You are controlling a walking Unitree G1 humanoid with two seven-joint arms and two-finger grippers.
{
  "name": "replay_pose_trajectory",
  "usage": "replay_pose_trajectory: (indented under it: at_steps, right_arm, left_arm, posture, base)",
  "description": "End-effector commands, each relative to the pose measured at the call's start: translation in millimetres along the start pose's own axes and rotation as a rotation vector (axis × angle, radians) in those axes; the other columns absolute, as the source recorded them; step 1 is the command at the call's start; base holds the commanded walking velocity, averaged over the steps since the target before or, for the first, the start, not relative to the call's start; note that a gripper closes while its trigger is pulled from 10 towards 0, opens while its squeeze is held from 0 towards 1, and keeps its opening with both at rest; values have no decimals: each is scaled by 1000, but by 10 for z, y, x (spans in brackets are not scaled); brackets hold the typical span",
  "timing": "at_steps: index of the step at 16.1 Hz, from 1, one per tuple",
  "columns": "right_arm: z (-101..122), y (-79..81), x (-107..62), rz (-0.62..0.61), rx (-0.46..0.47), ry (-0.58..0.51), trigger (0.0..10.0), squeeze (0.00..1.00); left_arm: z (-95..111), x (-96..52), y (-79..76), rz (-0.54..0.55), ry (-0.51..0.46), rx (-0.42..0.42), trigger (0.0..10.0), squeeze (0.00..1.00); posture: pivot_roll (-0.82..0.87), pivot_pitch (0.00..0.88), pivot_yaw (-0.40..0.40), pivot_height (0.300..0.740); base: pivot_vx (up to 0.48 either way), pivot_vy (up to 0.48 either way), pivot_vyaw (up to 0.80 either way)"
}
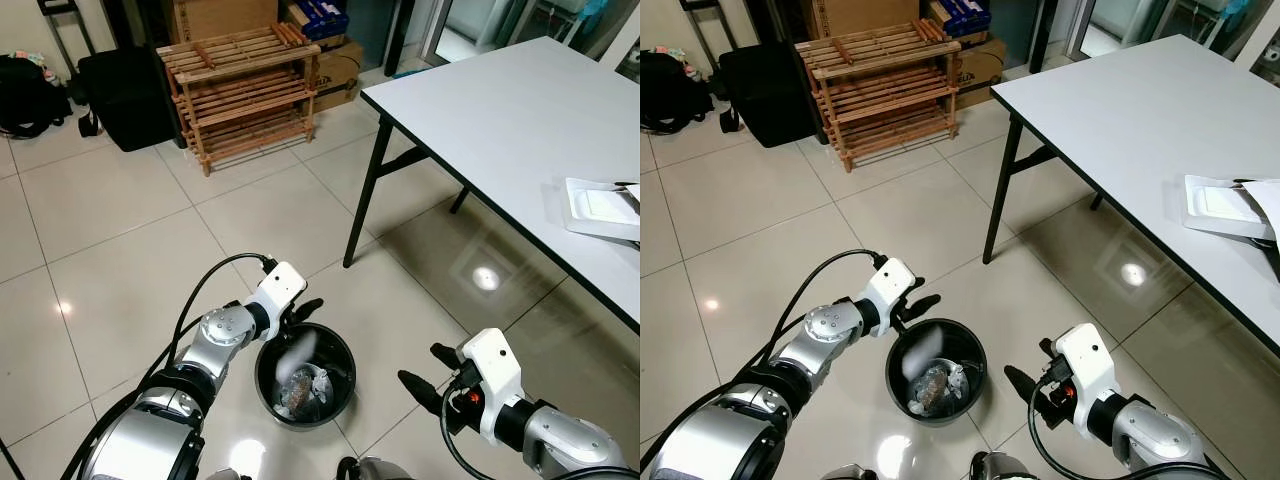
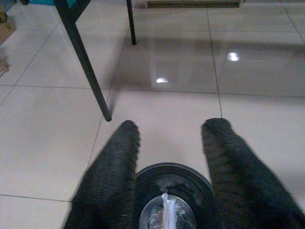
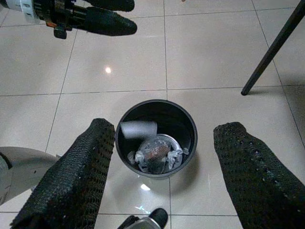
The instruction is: Picking trash to rubbish bin
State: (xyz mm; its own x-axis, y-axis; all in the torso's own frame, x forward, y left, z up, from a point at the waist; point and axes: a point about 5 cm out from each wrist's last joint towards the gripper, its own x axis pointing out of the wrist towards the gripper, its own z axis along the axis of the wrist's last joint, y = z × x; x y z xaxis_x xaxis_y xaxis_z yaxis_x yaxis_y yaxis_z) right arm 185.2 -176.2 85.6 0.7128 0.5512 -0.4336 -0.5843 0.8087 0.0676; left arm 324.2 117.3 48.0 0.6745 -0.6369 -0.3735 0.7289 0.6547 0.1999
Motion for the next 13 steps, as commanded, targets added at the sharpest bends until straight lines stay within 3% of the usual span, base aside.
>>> replay_pose_trajectory:
  at_steps: [1,4,5,7,9,12,13]
  right_arm:
    - [41,3,-25,-3,-20,-4,10000,0]
    - [48,8,-17,-8,-22,-9,10000,0]
    - [46,7,5,-21,-20,-14,10000,0]
    - [31,-19,64,-94,-12,-25,10000,0]
    - [-67,-111,179,-285,62,-20,10000,0]
    - [-158,-97,342,-401,132,-21,10000,0]
    - [-194,-101,382,-433,126,-3,10000,0]
  left_arm:
    - [-1,8,-13,-14,1,-3,10000,1000]
    - [-58,-31,2,35,-1,-19,10000,1000]
    - [-113,-67,13,96,-18,-100,10000,0]
    - [-187,-153,-3,190,-70,-184,10000,0]
    - [-366,-233,-58,290,-35,-346,10000,0]
    - [-510,-620,-485,313,4,-279,10000,0]
    - [-494,-683,-536,331,-14,-277,10000,0]
  posture:
    - [-170,148,-56,740]
    - [-165,144,-54,740]
    - [-146,138,-50,740]
    - [-123,127,-48,740]
    - [-66,88,-40,740]
    - [-39,44,-26,740]
    - [-25,31,-23,740]
  base:
    - [0,0,0]
    - [0,0,0]
    - [0,0,0]
    - [0,0,0]
    - [0,0,0]
    - [0,0,0]
    - [0,0,0]
